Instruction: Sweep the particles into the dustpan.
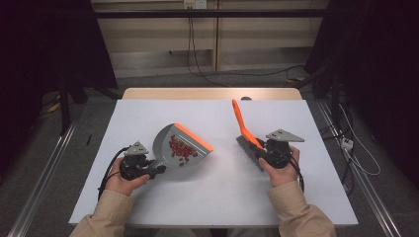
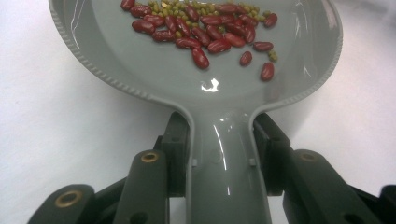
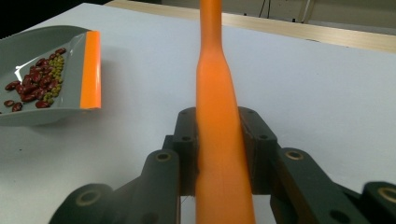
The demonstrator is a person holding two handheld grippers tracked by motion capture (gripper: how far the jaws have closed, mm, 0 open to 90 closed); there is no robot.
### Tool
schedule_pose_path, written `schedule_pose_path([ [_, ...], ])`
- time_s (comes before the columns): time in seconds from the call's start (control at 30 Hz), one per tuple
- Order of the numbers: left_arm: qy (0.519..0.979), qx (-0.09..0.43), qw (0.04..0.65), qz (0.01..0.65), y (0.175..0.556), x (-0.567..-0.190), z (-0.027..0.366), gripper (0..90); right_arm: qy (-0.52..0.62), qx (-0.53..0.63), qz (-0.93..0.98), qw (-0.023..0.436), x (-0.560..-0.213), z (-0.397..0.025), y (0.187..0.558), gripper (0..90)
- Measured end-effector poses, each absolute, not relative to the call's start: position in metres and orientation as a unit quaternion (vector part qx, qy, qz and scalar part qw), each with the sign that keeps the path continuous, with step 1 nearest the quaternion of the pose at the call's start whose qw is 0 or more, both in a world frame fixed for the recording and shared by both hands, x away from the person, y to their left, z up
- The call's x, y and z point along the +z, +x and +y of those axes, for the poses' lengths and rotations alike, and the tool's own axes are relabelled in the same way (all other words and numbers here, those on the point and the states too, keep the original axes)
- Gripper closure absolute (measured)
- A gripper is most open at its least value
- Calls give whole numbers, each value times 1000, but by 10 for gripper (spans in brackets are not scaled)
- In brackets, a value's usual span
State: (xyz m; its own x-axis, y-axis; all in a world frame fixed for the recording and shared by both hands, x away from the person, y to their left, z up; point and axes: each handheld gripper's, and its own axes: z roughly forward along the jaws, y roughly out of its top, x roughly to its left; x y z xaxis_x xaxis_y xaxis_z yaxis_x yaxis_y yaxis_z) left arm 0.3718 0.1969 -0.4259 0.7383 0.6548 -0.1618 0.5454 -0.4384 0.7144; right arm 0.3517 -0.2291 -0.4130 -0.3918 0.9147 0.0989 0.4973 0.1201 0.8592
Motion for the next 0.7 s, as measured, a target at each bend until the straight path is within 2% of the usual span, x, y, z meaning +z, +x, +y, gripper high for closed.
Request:
schedule_pose_path([
  [0.7, 821, 94, 384, 413, 383, -430, 216, 635, 511, 433, 699, 250, -413, -247, 349, 712],
])
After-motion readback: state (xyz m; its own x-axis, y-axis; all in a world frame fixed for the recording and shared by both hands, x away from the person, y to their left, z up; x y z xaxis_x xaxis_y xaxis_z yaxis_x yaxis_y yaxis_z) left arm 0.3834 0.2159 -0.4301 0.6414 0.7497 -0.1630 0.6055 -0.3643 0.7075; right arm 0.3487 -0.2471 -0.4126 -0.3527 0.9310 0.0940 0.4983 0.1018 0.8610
